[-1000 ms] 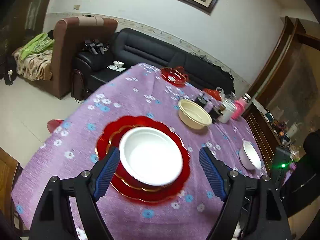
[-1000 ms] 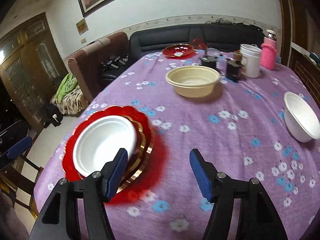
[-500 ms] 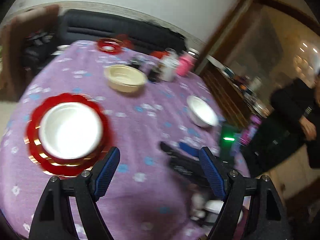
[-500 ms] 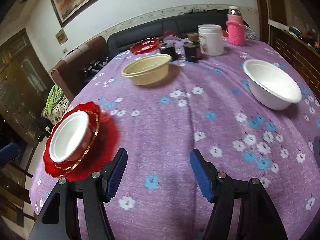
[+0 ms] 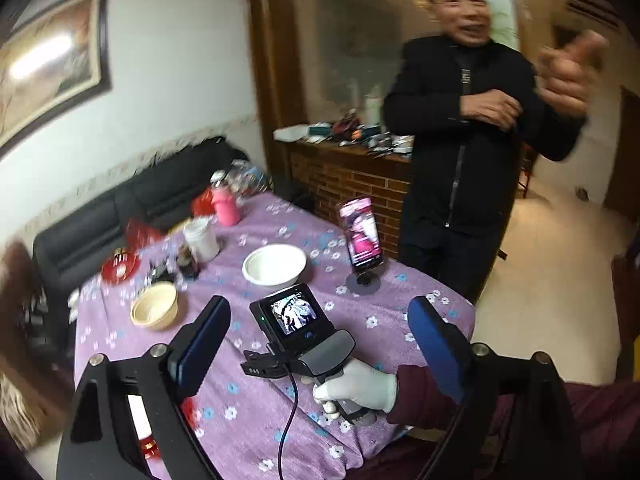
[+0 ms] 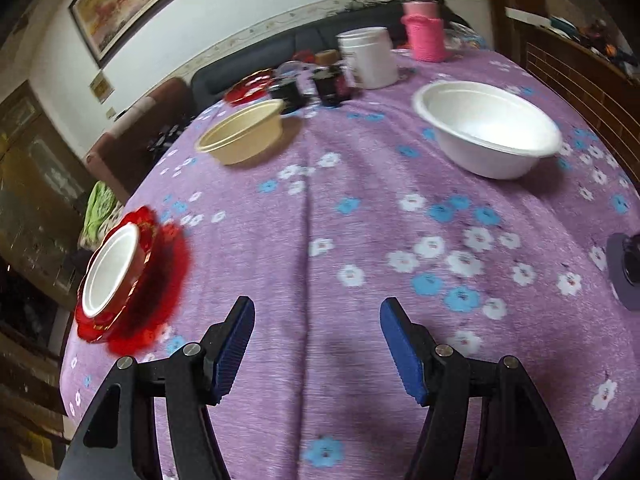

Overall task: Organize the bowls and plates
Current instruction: 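Lift both tools away from the stack toward the cream plastic bowl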

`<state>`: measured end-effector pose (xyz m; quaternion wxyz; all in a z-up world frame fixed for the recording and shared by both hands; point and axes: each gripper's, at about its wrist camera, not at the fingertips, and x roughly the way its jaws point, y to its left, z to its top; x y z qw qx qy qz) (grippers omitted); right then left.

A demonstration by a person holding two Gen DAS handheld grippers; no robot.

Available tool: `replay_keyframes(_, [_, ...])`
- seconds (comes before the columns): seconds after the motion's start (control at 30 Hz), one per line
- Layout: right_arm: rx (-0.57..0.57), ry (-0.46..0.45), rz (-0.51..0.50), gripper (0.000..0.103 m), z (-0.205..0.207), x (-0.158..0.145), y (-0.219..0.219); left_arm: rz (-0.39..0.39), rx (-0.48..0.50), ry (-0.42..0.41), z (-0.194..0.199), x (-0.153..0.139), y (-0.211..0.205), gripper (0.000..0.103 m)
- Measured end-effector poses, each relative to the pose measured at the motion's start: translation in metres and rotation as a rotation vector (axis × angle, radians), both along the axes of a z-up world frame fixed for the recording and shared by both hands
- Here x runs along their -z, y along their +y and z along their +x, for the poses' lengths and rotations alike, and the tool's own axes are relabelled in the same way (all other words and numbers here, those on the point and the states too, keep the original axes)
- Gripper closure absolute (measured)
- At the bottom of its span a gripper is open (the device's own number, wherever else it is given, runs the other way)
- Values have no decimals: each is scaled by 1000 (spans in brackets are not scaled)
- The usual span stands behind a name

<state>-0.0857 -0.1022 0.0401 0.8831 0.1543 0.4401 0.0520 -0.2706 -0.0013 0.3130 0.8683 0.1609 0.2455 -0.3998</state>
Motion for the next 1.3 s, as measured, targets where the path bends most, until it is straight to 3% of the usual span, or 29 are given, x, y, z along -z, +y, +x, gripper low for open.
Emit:
replay_keyframes(0.07, [40,3,1,33,0,0,-12,-2,7,14,3,2,0,12])
replay_keyframes(0.17, [79,13,6,33,2,1,-25,-9,-27,101,20,9,7,12])
replay_keyframes(0.37, [65,8,14,33,4,0,-24,-16,-125,83,42,14,38,12])
replay_keyframes(0.43, [60,0,16,33,2,0,-22,-23,-159,135,60,25,48,12])
replay_keyframes(0.57, [66,2,47,33,0,4,-23,-25,-238,345,110,67,72,12])
replay_keyframes(0.7, [71,-14,76,33,-6,3,-24,-57,-384,431,147,92,101,12])
replay_keyframes(0.83, [54,-41,82,33,-7,-10,-25,-48,-550,491,177,90,131,12])
replay_keyframes(0.93, [16,-119,62,33,-2,-52,-24,-98,-612,465,185,58,153,12])
replay_keyframes(1.2, [-23,-377,-18,33,31,-219,-24,-129,-895,195,207,-72,202,12])
replay_keyframes(1.3, [-7,-456,-141,33,53,-286,-15,-121,-1018,84,226,-107,213,12])
